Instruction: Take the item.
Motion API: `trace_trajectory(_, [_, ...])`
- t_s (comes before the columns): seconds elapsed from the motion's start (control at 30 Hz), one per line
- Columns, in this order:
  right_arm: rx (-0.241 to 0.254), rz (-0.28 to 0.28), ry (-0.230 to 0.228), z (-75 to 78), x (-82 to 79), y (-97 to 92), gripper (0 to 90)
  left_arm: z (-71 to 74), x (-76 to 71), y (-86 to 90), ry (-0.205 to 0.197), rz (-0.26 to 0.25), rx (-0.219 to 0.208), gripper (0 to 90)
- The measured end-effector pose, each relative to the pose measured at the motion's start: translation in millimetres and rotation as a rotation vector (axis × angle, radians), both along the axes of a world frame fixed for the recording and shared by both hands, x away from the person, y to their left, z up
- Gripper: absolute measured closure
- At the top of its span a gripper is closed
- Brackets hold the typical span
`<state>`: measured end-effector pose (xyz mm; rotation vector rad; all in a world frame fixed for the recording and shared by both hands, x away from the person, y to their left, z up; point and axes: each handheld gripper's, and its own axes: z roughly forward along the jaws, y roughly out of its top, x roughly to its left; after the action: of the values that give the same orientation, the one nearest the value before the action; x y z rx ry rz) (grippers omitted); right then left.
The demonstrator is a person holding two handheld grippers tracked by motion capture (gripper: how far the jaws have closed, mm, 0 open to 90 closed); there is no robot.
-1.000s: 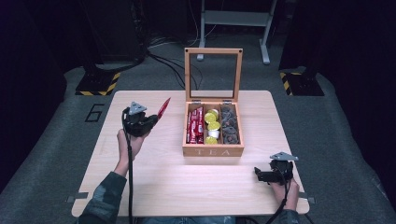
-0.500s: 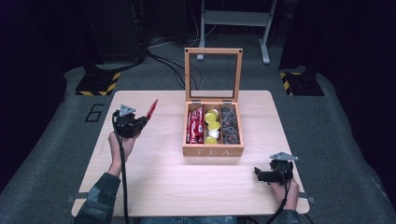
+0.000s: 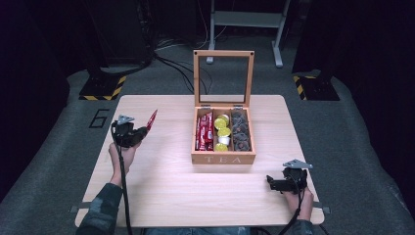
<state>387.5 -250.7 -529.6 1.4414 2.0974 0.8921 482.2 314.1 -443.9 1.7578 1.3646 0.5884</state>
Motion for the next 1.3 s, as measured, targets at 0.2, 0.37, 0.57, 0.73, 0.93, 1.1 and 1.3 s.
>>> trace_trajectory(0.2, [0.001, -0.001, 0.000, 0.0, 0.0, 0.0, 1.5, -9.7, 0.7, 5.6, 0.015, 0.021, 0.013, 85.9])
trace_trajectory(0.37, [0.000, 0.000, 0.000, 0.0, 0.0, 0.0, 1.5, -20.0, 3.8, 7.6, 0.031, 0.047, 0.054, 85.9])
trace_trajectory(0.57, [0.000, -0.002, 0.000, 0.0, -0.1, 0.1, 1.5, -24.2, 6.3, 9.7, 0.048, 0.057, 0.061, 85.9])
trace_trajectory(0.73, [0.000, -0.002, -0.001, 0.0, -0.1, 0.0, 1.5, -30.6, 9.1, 10.7, 0.064, 0.067, 0.067, 85.9])
trace_trajectory(0.93, [0.000, -0.002, -0.001, 0.0, -0.1, 0.1, 1.5, -37.6, 12.9, 10.1, 0.087, 0.071, 0.072, 85.9])
trace_trajectory(1.1, [0.000, -0.002, -0.001, 0.0, -0.1, 0.1, 1.5, -41.7, 14.1, 11.0, 0.098, 0.066, 0.069, 85.8])
trace_trajectory(1.3, [0.000, -0.001, -0.001, 0.0, -0.1, 0.0, 1.5, -55.3, 15.2, 7.8, 0.113, 0.068, 0.084, 85.9])
